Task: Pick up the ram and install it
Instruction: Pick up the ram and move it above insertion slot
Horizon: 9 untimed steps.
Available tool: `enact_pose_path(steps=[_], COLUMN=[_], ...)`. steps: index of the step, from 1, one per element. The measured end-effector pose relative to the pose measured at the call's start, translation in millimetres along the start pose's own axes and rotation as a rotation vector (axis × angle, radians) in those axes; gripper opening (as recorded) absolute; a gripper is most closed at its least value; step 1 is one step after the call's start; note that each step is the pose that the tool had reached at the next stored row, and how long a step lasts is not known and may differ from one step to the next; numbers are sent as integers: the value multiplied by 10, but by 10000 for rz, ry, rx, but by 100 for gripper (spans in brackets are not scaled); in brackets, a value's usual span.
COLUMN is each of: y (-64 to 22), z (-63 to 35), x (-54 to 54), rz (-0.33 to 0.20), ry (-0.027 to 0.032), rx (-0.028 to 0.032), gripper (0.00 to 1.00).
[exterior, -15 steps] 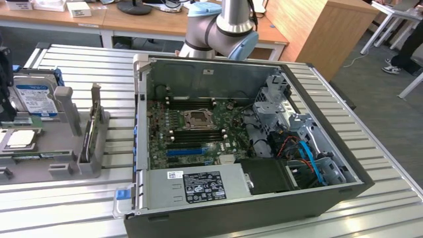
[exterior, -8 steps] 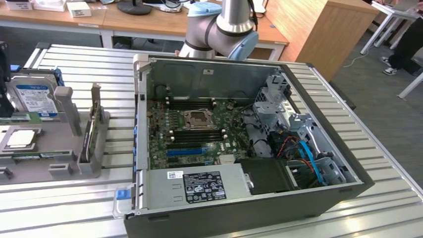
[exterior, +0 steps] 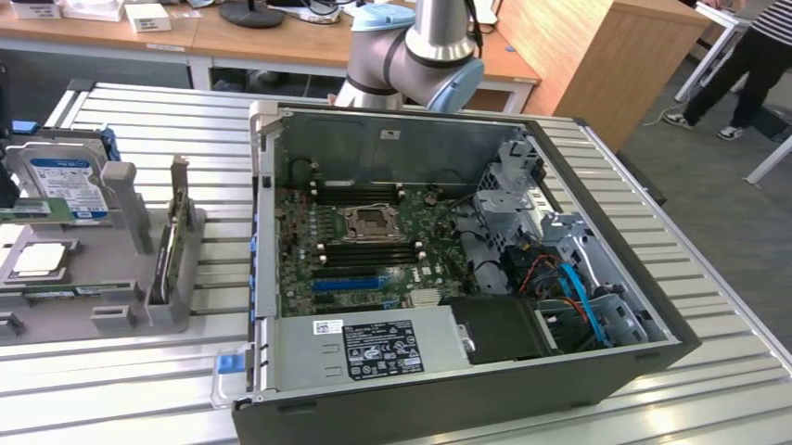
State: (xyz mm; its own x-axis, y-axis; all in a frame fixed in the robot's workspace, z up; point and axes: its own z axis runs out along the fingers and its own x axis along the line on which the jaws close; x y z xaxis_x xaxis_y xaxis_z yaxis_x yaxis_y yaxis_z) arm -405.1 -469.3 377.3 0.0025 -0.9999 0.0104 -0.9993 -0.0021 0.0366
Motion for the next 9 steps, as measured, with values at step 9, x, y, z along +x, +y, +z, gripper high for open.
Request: enact_pose_path(steps=[9], y=[0], z=[-13], x=[0], rz=[-1], ry=[-1], rx=[1], gripper=[11])
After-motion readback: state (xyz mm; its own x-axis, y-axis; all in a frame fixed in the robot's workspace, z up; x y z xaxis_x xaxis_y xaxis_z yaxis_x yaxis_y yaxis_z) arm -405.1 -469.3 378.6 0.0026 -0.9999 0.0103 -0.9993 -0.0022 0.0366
